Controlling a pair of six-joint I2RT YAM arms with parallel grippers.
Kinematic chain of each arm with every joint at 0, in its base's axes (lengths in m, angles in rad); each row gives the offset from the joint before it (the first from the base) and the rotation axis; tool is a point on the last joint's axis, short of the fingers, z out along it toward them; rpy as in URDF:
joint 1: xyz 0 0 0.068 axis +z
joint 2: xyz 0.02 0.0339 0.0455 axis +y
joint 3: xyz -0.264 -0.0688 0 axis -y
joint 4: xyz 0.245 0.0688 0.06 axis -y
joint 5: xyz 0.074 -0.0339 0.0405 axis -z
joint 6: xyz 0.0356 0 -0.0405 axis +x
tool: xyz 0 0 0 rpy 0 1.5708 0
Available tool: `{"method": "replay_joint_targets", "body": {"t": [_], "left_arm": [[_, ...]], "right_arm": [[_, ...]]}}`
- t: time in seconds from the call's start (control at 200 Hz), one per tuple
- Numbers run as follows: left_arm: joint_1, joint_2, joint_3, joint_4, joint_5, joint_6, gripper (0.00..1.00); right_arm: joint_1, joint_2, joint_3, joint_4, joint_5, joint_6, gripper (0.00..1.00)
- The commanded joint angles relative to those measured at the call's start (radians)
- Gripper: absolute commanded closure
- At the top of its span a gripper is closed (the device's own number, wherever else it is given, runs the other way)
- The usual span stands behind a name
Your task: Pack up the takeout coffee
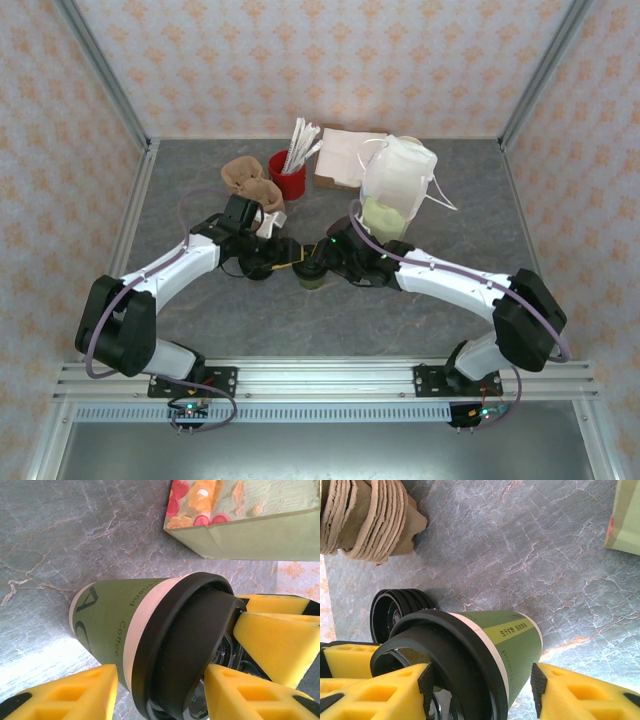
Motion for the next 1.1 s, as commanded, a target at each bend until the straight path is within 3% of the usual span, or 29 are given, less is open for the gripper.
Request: {"method": "replay_joint_targets", "body": {"t": [0.0, 1.096], "left_arm": [[-0.006, 0.023, -0.009, 0.001, -0.030, 0.022, 0.52], [-0.011, 0.067, -0.028, -0.005, -0.032, 0.043, 0.55]], "right_arm": [[-0.006, 0.019, 0.024, -0.036, 0.031, 0.011, 0.45], [-0.007, 0.025, -0.055, -0.056, 0.049, 0.065, 0.58]]}}
